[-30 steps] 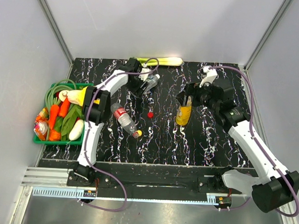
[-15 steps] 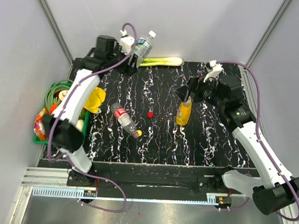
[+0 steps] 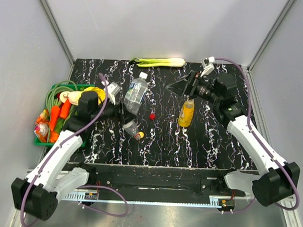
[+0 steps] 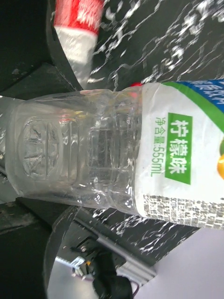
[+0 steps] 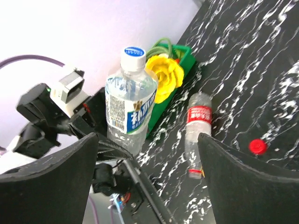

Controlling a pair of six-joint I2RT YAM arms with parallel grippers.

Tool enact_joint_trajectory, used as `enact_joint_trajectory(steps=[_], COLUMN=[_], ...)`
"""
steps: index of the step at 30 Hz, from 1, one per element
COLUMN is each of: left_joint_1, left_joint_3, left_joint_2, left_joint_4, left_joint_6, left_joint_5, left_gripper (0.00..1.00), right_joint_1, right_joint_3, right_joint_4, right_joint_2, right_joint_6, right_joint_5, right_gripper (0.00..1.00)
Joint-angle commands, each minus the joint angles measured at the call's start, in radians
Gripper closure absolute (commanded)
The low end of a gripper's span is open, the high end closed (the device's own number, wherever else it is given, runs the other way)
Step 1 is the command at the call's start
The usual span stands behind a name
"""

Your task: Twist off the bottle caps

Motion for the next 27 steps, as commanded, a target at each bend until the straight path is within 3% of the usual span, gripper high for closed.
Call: enact_joint_trajectory(steps=[1,9,20,24,27], left_joint_1=[-0.004,-0.031,-0.119,-0.181,-0.217], left_joint_3=[-0.169,-0.294,-0.265,-0.237,-0.219], left_joint_2=[-0.148,-0.230,-0.147,-0.099,-0.069], left_joint_4=[0.260,0.229,0.175,0.158,0.148], left_joint_6=[-0.213,-0.258,-0.195,-0.170,-0.158], left_joint_5=[0.107,0.112,0.100,0.066,0.035], left_gripper=[0.40,0.41,0.43,0.43,0.43], right_joint_1=[-0.002,0.039,0.123,0.127,0.127], right_joint_3=[-0.088,-0.056,0.081,0.109,0.125], right_joint_4=[0.300,0.290,0.250,0.272,0.276], right_joint_2=[0.053,0.179,0.317,0.350,0.369], right_joint_6=[0.222,0.219,0.172,0.182,0.182], right_joint_5=[-0.150,-0.169,-0.146,-0.153,-0.172], right_gripper=[0.11,0.12,0.10,0.14,0.22])
